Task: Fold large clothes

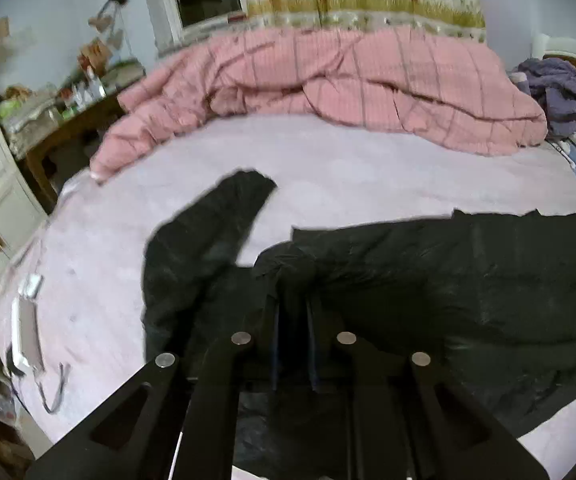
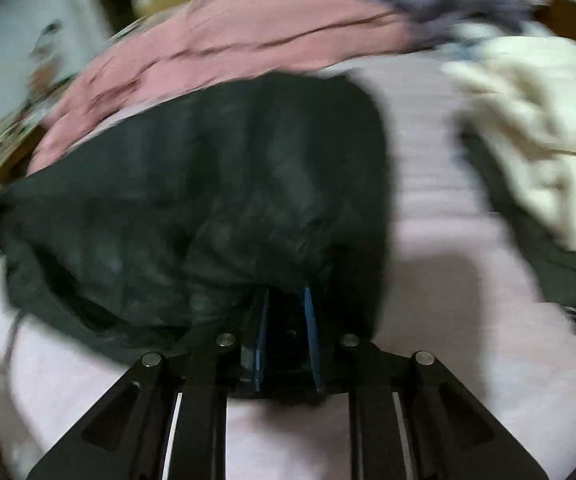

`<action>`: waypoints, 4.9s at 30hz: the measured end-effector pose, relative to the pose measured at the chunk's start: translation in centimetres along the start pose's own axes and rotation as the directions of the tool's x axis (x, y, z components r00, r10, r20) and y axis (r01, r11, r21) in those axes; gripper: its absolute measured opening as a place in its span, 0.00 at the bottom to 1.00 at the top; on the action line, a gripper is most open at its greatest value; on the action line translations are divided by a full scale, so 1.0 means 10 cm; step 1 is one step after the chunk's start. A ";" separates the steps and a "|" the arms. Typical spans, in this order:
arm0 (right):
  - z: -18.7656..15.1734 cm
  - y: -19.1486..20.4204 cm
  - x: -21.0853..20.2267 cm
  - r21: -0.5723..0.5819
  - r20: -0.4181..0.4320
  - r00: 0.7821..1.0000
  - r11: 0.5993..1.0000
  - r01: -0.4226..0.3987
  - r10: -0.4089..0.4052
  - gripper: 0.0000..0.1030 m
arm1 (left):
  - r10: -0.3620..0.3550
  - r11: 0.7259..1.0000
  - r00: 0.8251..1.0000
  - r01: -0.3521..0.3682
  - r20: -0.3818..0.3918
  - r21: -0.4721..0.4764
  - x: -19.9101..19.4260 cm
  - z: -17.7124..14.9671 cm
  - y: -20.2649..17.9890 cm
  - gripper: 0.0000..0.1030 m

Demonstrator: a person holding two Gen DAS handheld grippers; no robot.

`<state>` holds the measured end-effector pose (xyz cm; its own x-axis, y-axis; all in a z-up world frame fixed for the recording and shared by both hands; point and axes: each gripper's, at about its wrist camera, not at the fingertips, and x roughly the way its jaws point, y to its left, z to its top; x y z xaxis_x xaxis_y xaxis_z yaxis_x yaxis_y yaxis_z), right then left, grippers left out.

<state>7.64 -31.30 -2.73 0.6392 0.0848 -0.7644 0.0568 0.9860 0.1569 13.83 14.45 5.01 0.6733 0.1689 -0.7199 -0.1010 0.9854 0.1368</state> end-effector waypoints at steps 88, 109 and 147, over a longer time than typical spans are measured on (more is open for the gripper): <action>0.12 -0.40 -0.94 0.189 0.346 0.935 0.982 0.015 -0.081 0.45 | -0.535 0.791 0.812 0.385 0.232 0.476 -1.61 0.93 -2.31 0.02; 0.21 -0.97 -0.71 0.336 0.272 0.951 0.911 -0.238 0.148 0.55 | -0.618 0.717 0.786 0.565 -0.002 0.408 -0.91 -0.56 -2.77 0.40; 0.43 0.13 0.32 -0.029 0.103 0.988 0.992 0.120 -0.116 0.00 | -0.032 0.995 0.999 0.034 0.026 -0.096 0.62 -0.64 -0.27 0.03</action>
<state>13.09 -30.37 -2.31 0.7038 -0.0455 -0.7090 0.1106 0.9928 0.0461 13.55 12.93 -4.17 0.6949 0.1366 -0.7060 -0.1473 0.9880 0.0462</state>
